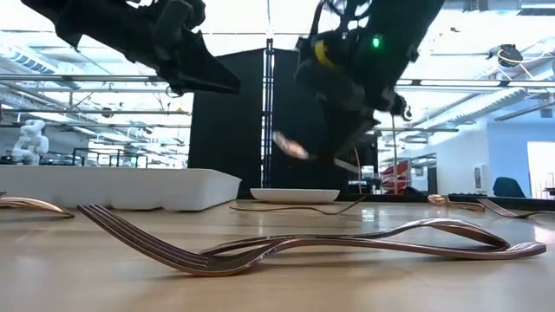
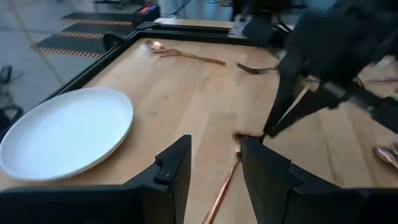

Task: Sort silverware
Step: Put the spoon on the silverware tray

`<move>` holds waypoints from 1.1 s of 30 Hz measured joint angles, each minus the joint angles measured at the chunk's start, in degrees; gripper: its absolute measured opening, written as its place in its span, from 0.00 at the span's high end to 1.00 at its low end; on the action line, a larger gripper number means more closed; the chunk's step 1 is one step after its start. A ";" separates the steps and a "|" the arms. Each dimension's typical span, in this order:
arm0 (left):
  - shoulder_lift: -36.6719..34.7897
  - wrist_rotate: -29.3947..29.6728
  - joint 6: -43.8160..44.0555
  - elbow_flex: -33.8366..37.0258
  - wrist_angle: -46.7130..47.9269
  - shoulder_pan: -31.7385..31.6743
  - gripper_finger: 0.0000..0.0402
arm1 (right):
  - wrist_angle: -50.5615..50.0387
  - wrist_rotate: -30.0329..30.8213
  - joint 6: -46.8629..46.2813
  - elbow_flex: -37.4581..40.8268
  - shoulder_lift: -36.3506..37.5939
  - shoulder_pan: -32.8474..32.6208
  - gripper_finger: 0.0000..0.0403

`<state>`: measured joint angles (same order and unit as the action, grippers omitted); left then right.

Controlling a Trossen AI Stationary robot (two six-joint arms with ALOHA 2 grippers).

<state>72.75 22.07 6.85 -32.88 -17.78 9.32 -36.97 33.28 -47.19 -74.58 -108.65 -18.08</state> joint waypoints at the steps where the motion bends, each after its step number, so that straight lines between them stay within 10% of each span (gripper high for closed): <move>1: 0.00 0.17 0.67 0.00 0.09 -0.40 0.67 | -0.54 1.57 0.19 -0.01 1.04 0.08 1.00; 8: 2.36 0.28 2.72 0.00 -4.92 -1.53 0.67 | -0.31 11.82 1.71 -0.12 7.57 1.38 1.00; 16: 12.71 -0.56 6.34 -0.02 -31.91 -2.25 0.67 | 20.55 14.73 18.39 -0.14 9.02 3.49 1.00; 33: 15.37 2.53 2.71 0.00 -35.03 -2.26 0.66 | 22.42 14.25 22.60 -0.14 9.02 4.23 1.00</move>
<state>88.12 24.60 9.56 -32.88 -52.81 7.06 -14.55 47.54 -24.59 -74.72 -99.63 -13.85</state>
